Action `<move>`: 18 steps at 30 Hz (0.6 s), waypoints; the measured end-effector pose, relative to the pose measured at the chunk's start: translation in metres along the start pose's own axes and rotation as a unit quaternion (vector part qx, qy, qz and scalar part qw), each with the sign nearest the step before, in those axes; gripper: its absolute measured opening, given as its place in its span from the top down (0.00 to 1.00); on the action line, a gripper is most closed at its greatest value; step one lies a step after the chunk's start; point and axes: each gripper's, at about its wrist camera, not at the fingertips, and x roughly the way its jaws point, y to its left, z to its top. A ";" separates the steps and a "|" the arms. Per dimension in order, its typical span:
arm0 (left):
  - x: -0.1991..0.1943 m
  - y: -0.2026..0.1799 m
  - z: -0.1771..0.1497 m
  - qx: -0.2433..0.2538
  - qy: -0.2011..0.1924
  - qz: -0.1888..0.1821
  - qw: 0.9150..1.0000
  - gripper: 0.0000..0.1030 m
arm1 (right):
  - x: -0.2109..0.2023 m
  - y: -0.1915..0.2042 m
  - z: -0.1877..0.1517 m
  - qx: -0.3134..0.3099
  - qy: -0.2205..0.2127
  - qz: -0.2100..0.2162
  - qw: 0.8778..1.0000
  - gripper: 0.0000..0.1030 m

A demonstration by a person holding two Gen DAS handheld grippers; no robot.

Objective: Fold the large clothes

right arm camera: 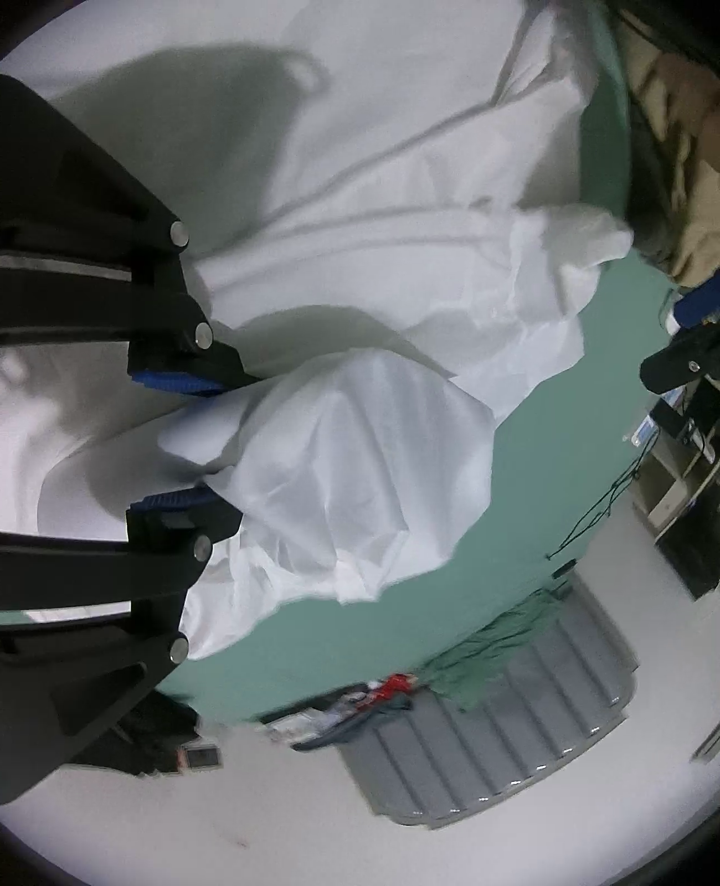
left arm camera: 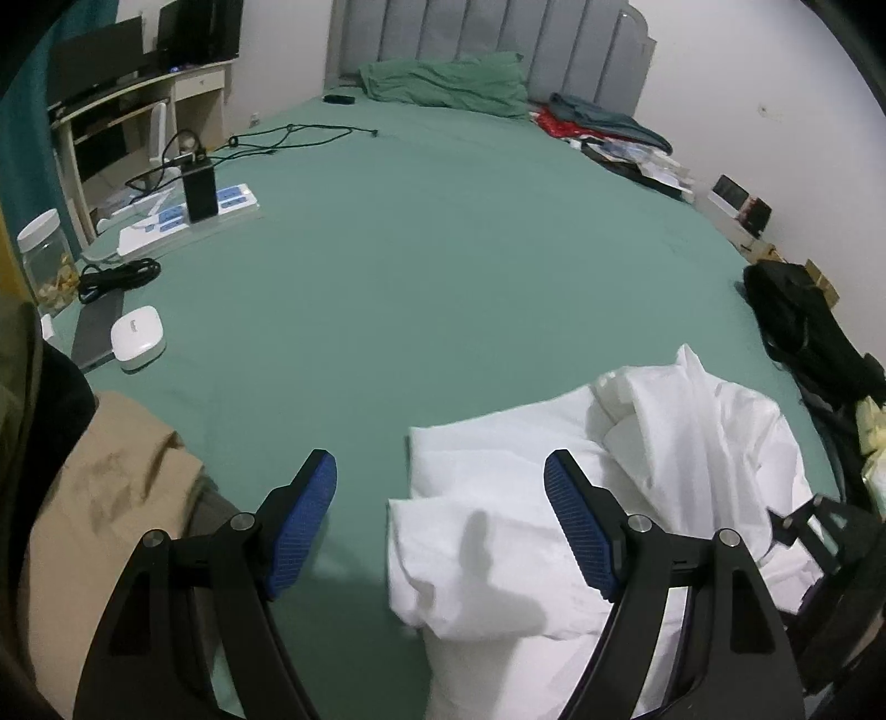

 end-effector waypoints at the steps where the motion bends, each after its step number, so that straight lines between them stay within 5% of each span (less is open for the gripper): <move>1: -0.001 -0.002 -0.001 -0.002 0.002 -0.006 1.000 0.21 | -0.003 0.001 -0.002 0.023 0.002 0.009 1.000 0.71; 4: -0.002 -0.010 -0.003 -0.002 0.007 -0.022 1.000 0.21 | -0.013 -0.001 -0.007 0.092 -0.002 0.030 0.995 0.63; 8: -0.002 -0.027 -0.005 0.010 0.012 -0.056 0.998 0.21 | -0.028 -0.017 -0.018 0.174 -0.020 0.041 0.984 0.29; 18: 0.002 -0.059 0.000 0.031 -0.005 -0.105 0.994 0.21 | -0.066 -0.052 -0.047 0.299 -0.054 0.092 0.948 0.26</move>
